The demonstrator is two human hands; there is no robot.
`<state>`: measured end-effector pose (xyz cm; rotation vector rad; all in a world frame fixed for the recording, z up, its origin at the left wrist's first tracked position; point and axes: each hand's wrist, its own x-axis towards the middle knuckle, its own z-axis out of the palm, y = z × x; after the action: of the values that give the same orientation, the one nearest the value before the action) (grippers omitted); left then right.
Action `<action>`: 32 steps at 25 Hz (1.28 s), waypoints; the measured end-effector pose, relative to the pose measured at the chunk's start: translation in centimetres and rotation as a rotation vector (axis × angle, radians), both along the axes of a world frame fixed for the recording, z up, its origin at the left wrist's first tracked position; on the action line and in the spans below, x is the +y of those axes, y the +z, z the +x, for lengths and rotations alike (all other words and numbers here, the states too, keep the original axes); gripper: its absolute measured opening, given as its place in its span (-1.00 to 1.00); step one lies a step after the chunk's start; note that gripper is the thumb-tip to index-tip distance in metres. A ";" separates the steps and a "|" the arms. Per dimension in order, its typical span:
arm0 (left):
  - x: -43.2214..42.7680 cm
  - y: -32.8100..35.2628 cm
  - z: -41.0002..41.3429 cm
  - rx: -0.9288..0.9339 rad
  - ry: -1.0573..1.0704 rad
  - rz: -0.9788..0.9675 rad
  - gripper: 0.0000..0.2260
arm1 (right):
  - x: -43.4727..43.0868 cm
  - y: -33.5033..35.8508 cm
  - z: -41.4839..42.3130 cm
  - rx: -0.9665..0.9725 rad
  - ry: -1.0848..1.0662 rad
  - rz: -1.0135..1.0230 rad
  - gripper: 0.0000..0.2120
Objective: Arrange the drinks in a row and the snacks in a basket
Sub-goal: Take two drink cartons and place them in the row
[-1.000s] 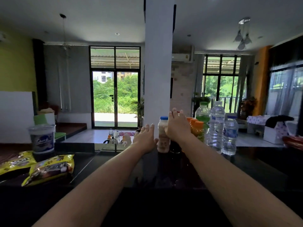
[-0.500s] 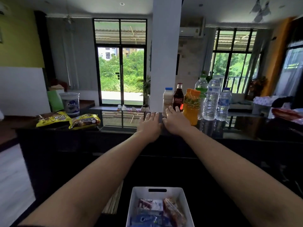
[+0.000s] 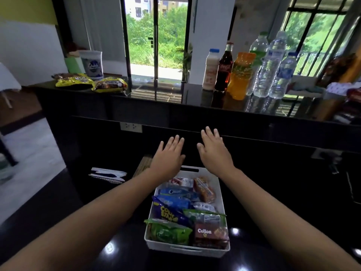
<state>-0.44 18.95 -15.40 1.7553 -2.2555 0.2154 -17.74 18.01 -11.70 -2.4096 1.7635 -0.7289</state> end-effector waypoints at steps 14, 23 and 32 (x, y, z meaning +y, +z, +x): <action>-4.3 -13.5 1.4 0.005 -0.006 0.449 -0.42 | -3.4 -18.3 -2.6 0.199 -0.142 0.437 -0.51; -9.9 -16.2 -1.5 -0.050 -0.010 0.537 -0.43 | -7.0 -21.9 -2.0 0.089 -0.282 0.555 -0.51; -9.3 -16.0 0.5 -0.015 -0.040 0.414 -0.49 | -5.3 -18.4 -2.2 -0.171 -0.217 0.519 -0.59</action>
<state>0.09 9.66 -31.36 1.8960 -2.4766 -0.2682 -19.98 12.70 -30.09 -1.7919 1.8736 -0.4068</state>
